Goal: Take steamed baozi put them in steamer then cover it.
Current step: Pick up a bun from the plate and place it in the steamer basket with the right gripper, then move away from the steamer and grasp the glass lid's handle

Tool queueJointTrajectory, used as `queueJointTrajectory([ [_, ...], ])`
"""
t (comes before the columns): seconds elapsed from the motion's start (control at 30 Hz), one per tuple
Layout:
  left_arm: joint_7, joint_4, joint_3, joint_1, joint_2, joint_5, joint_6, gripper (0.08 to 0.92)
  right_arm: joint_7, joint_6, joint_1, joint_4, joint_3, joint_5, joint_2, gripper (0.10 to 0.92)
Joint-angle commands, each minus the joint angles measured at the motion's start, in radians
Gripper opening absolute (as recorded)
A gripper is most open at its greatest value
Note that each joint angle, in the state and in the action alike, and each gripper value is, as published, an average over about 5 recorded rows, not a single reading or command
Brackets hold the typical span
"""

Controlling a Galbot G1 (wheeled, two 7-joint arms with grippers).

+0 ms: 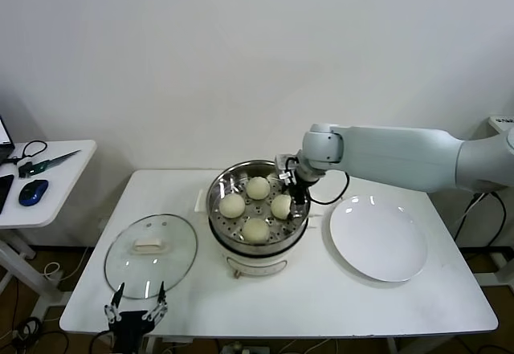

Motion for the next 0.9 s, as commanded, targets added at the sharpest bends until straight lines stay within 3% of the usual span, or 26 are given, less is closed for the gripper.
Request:
queueJointTrajectory([
  [0.03,-0.001,0.005,-0.003,-0.002,-0.001,0.004,-0.008,0.823,-0.101,0.092,0.115,0.016,0.018,0.053,-0.052,0.821],
  [0.2,0.003,-0.011,0.002,0.002,0.002,-0.005,0.038,0.823,-0.042,0.058,0.183,0.06,0.121,0.178,-0.187,0.823],
  [0.33,0.022,-0.025,0.002,0.002,0.008,-0.005,0.09,0.823,0.242,0.014,0.062,0.098,0.36,0.28,-0.345,0.823],
  [0.47,0.043,-0.039,0.0,-0.006,0.016,-0.007,0.128,0.823,0.446,0.042,-0.182,0.147,0.648,0.238,-0.521,0.823],
  [0.7,0.056,-0.056,-0.003,-0.044,0.035,-0.03,0.179,0.823,0.635,0.138,-0.908,0.265,1.34,0.14,-0.747,0.823],
  [0.9,0.062,-0.067,-0.024,-0.098,0.058,-0.091,0.19,0.823,0.632,0.288,-1.733,0.329,2.104,-0.008,-0.678,0.823],
])
